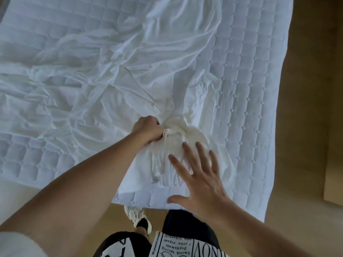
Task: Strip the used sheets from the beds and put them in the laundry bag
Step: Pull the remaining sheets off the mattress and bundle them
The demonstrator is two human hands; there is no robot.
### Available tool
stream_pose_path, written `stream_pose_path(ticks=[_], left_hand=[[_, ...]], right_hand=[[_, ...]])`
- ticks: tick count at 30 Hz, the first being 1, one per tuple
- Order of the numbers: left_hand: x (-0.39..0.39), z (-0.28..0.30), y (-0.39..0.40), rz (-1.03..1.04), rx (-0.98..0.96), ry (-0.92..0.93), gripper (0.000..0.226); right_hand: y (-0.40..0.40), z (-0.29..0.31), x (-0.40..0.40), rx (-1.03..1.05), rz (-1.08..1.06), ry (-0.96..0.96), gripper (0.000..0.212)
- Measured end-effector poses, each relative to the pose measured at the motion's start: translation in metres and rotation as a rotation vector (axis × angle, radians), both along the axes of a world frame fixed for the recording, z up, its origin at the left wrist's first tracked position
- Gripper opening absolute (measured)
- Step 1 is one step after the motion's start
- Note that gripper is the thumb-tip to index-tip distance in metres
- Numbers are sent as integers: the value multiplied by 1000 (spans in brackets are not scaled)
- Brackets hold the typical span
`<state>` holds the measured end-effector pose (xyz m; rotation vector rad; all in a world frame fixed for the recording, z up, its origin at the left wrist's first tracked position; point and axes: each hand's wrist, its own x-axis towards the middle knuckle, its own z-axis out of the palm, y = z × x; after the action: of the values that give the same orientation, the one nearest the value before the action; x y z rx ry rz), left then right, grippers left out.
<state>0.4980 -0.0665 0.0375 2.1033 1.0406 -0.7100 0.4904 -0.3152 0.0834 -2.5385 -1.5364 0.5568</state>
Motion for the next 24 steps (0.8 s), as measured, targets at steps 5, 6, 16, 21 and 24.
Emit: stream_pose_path(ticks=[5,6,16,21,24], left_hand=[[4,7,4,98,-3,-209,32],[3,8,9,104,-12,-271,38],[23,-30,-16,-155,44,-107,174],[38,-50,-18,-49,51,-75,170],[44,-57,-22,-35,93,-64,166]], right_hand=[[23,-45,40,-71,-130,43,124],[30,-47,55,-105,-187,69,124],[79,-72,189,-184,-397,597,117],[98,-104,267,141,-1039,640,95],[119,-127,275,83,-1200,621,119]])
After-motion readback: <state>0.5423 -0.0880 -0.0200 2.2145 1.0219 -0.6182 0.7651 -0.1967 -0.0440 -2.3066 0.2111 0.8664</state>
